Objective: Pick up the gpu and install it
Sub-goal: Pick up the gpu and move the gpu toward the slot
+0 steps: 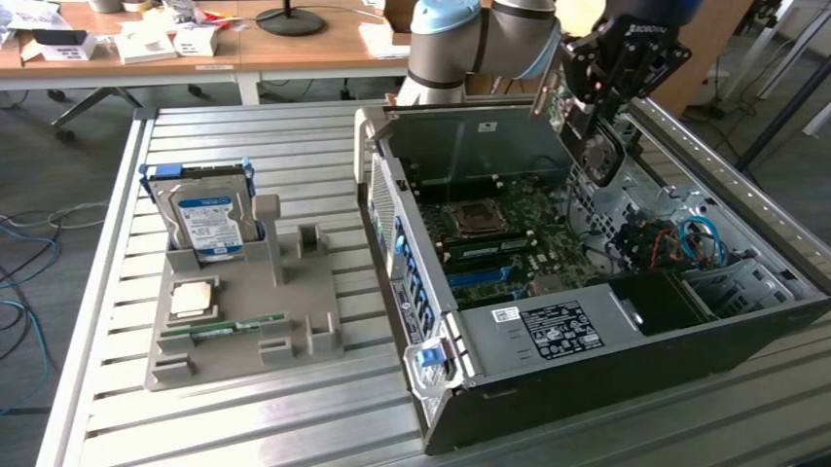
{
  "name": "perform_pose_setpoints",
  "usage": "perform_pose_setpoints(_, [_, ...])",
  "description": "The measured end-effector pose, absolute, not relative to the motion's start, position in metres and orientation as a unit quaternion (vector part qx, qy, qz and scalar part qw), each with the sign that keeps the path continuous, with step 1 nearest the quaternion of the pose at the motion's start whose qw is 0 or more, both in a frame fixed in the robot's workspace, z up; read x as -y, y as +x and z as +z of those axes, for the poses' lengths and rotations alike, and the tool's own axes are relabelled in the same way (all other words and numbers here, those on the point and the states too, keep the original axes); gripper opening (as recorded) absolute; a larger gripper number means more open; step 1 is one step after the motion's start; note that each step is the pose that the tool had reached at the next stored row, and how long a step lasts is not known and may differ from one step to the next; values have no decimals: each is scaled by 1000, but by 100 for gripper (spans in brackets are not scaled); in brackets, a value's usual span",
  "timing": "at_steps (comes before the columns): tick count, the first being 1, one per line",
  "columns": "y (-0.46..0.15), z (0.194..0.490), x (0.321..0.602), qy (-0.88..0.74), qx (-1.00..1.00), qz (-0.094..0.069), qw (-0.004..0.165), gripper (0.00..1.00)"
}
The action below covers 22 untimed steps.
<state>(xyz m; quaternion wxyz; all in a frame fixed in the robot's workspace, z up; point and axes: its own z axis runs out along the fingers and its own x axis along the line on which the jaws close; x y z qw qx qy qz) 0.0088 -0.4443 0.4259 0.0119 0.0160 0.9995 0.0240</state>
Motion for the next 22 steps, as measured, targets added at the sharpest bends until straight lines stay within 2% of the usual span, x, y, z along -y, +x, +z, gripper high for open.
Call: perform_pose_setpoints(22, [10, 416, 444, 16, -1000, 24, 12, 27])
